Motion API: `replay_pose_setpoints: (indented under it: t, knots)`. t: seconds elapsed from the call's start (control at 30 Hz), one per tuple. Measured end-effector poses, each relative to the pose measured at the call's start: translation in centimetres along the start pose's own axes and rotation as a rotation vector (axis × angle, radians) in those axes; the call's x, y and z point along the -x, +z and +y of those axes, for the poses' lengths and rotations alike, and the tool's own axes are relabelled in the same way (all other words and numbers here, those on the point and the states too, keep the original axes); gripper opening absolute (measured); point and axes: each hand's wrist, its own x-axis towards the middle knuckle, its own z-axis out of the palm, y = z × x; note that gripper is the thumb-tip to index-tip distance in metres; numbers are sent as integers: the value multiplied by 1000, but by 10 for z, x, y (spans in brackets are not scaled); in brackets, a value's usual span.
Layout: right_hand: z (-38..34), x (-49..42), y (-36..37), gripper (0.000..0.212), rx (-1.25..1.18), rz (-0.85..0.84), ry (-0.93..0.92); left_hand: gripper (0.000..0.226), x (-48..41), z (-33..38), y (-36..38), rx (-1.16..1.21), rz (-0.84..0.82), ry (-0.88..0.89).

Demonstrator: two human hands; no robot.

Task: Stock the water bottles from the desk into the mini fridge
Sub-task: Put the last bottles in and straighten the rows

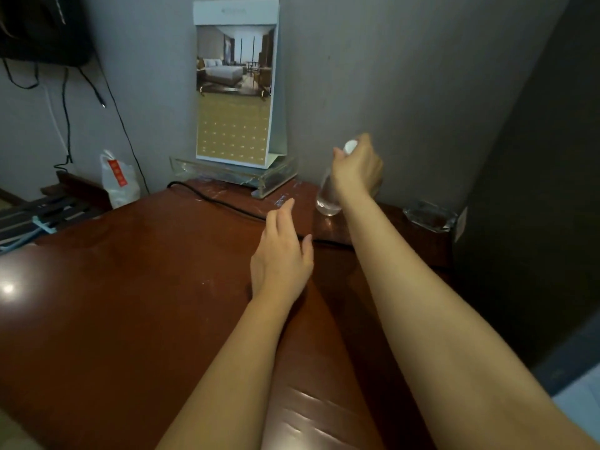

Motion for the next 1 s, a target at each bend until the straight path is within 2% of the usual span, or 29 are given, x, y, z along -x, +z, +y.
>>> replay_pose_setpoints:
  t: [0.13, 0.2, 0.27, 0.37, 0.47, 0.7, 0.77, 0.9, 1.0]
  knots:
    - [-34, 24, -35, 37, -34, 115, -94, 85, 1, 5, -6, 178, -57, 24]
    - [-39, 35, -47, 43, 15, 82, -117, 103, 3, 9, -9, 274, -81, 11]
    - [-38, 46, -54, 47, 22, -5, -119, 107, 6, 12, -10, 312, -101, -8]
    - [-32, 58, -58, 50, 34, -137, -150, 87, 8, 11, -10, 291, -102, -31]
    - [-26, 62, -60, 52, 34, -187, -164, 66, 8, 8, -7, 282, -82, -45]
    - [-14, 76, -66, 39, -72, -168, -169, 68, 9, 8, -10, 340, -168, -98]
    - [-13, 79, -69, 39, -75, -212, -175, 64, 8, 10, -12, 438, -219, -160]
    - [-13, 84, -83, 34, -64, -308, -206, 30, 10, 6, -9, 715, -381, -176]
    - [-16, 88, -99, 29, -7, -382, -203, 25, 17, 10, -14, 792, -404, -242]
